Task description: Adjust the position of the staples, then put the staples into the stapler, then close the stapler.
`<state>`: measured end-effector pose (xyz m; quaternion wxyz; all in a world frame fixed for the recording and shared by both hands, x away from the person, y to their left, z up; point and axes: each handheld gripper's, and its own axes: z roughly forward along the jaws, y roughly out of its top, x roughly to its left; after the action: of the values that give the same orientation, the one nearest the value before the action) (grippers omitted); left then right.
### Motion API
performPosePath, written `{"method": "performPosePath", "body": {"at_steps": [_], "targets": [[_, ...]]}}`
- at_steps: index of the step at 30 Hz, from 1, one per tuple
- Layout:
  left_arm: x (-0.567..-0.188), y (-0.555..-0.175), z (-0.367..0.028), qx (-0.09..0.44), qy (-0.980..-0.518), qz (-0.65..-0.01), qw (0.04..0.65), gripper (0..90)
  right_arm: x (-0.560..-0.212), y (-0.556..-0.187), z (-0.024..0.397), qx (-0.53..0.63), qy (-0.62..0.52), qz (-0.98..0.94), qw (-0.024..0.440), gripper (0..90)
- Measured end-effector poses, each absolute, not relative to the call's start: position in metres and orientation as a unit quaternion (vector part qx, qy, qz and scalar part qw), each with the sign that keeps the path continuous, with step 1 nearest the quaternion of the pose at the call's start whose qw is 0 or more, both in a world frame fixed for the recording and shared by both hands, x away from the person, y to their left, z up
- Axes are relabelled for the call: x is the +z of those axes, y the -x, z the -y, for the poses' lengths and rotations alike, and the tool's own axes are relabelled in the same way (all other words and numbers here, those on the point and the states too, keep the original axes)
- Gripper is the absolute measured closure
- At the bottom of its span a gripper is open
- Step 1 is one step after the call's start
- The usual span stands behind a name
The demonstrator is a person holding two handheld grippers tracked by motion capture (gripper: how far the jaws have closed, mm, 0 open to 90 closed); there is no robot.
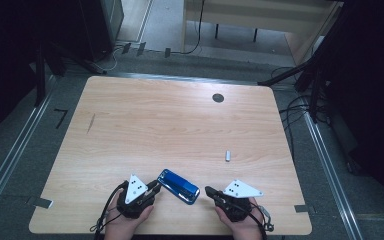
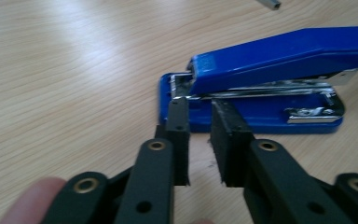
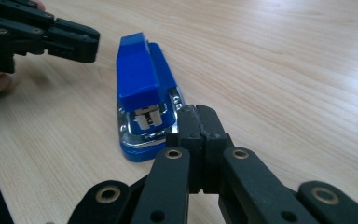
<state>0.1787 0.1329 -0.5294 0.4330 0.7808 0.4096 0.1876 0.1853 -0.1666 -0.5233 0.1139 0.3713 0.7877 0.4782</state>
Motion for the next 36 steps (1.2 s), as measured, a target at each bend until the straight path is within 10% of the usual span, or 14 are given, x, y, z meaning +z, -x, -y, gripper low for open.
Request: {"method": "performPosePath", "body": {"at_steps": [36], "targets": [[-0.533, -0.187, -0.092, 0.139, -0.821, -0.349, 0.430, 90.0, -0.538, -0.190, 0.152, 0.433, -0.366, -0.820, 0.081, 90.0]]}}
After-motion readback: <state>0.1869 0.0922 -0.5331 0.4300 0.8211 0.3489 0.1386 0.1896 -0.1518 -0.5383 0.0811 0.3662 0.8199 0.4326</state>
